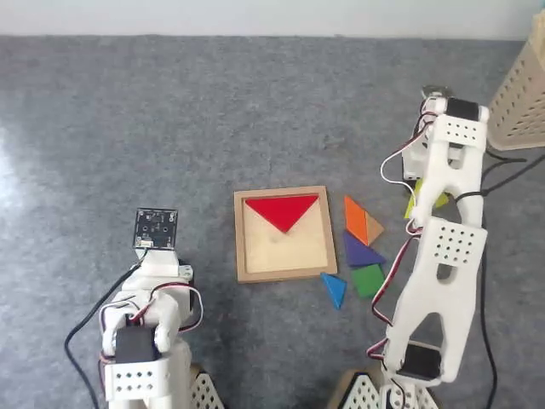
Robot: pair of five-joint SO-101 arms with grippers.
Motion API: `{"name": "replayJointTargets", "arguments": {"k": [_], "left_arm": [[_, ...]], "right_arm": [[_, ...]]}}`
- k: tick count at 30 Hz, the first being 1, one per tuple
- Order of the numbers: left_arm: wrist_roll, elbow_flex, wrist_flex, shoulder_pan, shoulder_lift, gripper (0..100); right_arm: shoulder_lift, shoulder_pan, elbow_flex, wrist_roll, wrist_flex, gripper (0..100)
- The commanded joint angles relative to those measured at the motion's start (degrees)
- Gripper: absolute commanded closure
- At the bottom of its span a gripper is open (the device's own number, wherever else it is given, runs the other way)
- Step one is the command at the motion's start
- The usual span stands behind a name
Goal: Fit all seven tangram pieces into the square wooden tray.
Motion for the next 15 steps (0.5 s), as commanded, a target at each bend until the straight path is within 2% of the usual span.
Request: {"name": "replayJointTargets", "arguments": {"k": [1,4,15], "left_arm": [[0.44,-0.66,0.26,-0.18,-0.97,99],[0.44,-0.66,0.26,-0.18,-0.97,99],[0.44,-0.66,0.26,-0.18,-0.97,99]], "right_arm": [[-2.15,1.10,-4.75,-1.23,2.95,71.5],[-1.98,1.71,-5.54,-3.96,3.38,69.3],[-1.89,0.84,2.55,-3.60,1.89,69.2]]}}
